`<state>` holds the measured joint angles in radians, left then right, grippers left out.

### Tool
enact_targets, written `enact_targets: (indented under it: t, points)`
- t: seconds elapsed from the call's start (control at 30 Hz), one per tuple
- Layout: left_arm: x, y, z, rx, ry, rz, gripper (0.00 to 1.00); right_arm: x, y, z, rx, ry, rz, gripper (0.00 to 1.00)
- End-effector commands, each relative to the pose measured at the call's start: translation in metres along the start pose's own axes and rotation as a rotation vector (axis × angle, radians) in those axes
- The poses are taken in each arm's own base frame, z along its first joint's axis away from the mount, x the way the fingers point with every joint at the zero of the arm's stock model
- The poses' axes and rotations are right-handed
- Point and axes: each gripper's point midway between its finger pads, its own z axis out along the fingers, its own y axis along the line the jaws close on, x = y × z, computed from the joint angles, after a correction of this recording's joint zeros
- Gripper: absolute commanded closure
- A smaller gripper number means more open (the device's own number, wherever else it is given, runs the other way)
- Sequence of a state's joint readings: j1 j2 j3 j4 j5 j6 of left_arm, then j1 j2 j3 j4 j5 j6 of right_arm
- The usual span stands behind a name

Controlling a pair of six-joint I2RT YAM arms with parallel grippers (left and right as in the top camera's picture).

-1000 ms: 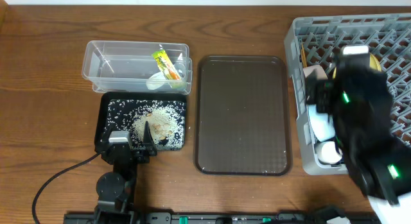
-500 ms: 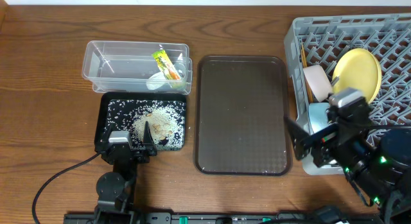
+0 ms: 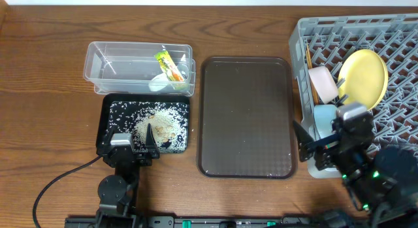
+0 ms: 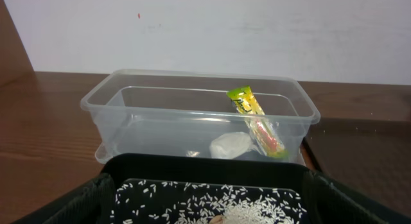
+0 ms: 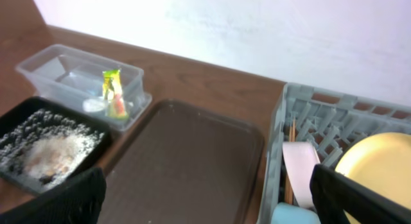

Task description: Sort waste into correct bins and load items into the dishwasher rack

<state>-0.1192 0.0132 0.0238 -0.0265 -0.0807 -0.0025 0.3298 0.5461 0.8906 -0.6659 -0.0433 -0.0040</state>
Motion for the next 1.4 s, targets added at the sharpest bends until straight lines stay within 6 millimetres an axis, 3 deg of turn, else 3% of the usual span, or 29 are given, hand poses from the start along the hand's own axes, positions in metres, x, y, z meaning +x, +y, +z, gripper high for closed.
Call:
enact_targets:
  t: [0.0,0.2,0.5,0.67,0.83,1.0,1.37]
  points:
    - [0.018,0.004,0.001,-0.021,0.054,0.013,0.06,0.032,-0.006,0.009,0.027,-0.032,0.012,0.01]
    - [0.018,0.004,0.001,-0.021,0.054,0.013,0.06,0.077,-0.006,0.019,0.030,-0.143,0.004,0.01]
    - [0.018,0.004,0.001,-0.021,0.054,0.013,0.05,0.120,-0.018,0.038,0.075,-0.241,0.010,0.01]
    - [0.018,0.004,0.001,-0.021,0.054,0.013,0.06,0.130,-0.021,0.051,0.084,-0.302,0.007,0.01]
    - [0.018,0.004,0.001,-0.021,0.054,0.013,0.06,0.128,-0.021,0.051,0.084,-0.319,0.006,0.01]
    - [0.018,0.004,0.001,-0.021,0.054,0.013,0.06,0.146,-0.021,0.056,0.083,-0.244,0.012,0.01]
    - [0.018,0.004,0.001,-0.021,0.054,0.013,0.05,0.145,-0.021,0.056,0.084,-0.248,0.011,0.01]
